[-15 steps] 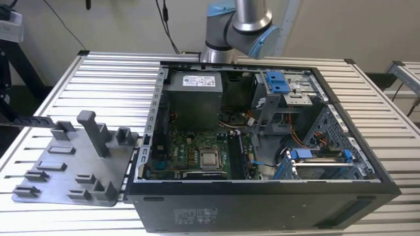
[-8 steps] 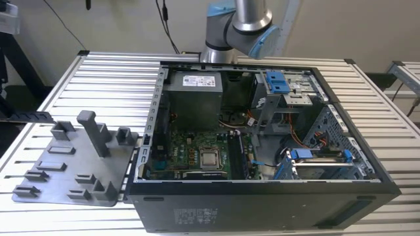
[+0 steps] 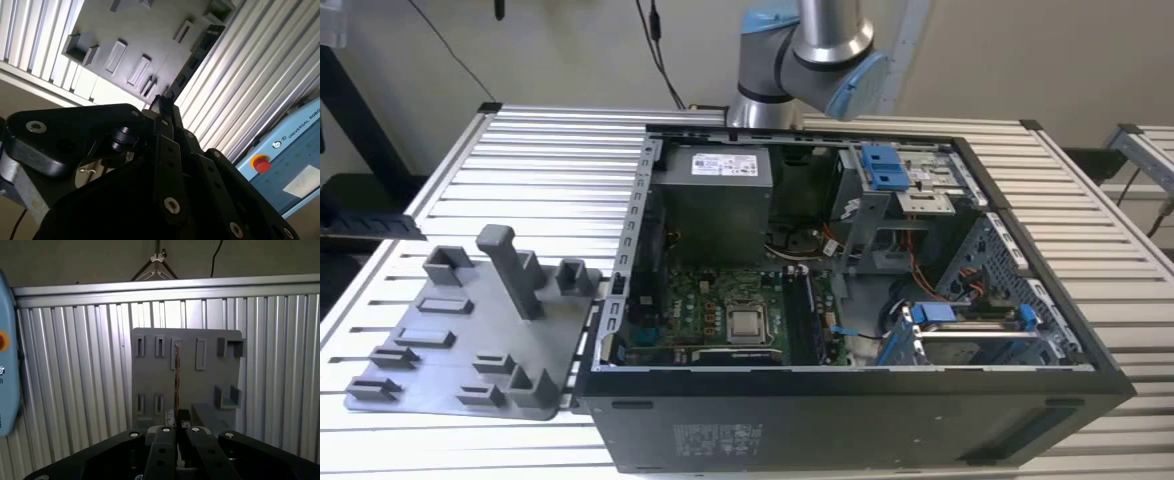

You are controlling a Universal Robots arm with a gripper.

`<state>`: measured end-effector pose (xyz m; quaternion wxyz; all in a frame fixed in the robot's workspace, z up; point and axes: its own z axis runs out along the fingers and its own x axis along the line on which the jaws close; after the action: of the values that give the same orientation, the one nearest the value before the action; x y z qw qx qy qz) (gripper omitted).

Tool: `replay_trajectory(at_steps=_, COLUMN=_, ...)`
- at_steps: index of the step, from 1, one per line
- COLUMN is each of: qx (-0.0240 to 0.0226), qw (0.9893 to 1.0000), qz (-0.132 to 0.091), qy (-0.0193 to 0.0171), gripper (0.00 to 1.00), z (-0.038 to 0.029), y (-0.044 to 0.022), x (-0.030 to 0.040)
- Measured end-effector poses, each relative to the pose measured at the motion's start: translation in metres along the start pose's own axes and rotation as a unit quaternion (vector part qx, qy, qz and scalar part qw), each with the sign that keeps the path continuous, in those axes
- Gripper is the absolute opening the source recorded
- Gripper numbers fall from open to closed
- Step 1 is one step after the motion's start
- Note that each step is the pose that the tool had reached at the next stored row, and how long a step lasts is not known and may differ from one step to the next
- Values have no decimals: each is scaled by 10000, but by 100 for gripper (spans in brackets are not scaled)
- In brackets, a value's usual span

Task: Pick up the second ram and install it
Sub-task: 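Pick up the second ram and move it above second insertion slot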

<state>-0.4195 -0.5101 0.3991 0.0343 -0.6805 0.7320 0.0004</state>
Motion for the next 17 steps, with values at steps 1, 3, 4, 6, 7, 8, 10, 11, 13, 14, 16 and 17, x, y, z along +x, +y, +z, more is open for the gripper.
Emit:
replay_trajectory(at_steps=1, qx=-1, qw=10000, qz=0, qy=1, gripper=14, z=-15, y=-1, x=-1)
replay_trajectory(at_steps=3, qx=0, qw=10000, qz=0, qy=0, gripper=14, z=-36, y=-2, x=-2)
replay_trajectory(at_steps=4, qx=0, qw=10000, qz=0, qy=0, gripper=14, z=-39, y=-2, x=-2)
replay_trajectory(at_steps=6, qx=0, qw=10000, qz=0, qy=0, gripper=14, z=-39, y=-2, x=-2)
replay_trajectory(at_steps=7, qx=0, qw=10000, qz=0, qy=0, gripper=14, z=-39, y=-2, x=-2)
replay_trajectory(at_steps=8, qx=0, qw=10000, qz=0, qy=0, gripper=14, z=-40, y=-2, x=-2)
replay_trajectory(at_steps=10, qx=0, qw=10000, qz=0, qy=0, gripper=14, z=-41, y=-2, x=-2)
replay_trajectory(at_steps=11, qx=-1, qw=10000, qz=-1, qy=1, gripper=14, z=-42, y=-5, x=-3)
replay_trajectory(at_steps=13, qx=-2, qw=10000, qz=-1, qy=1, gripper=14, z=-42, y=-18, x=-3)
replay_trajectory(at_steps=14, qx=-1, qw=10000, qz=-1, qy=1, gripper=14, z=-40, y=-27, x=-4)
replay_trajectory(at_steps=16, qx=-1, qw=10000, qz=0, qy=1, gripper=14, z=-39, y=-50, x=-5)
replay_trajectory(at_steps=17, qx=-1, qw=10000, qz=0, qy=1, gripper=14, z=-39, y=-61, x=-6)
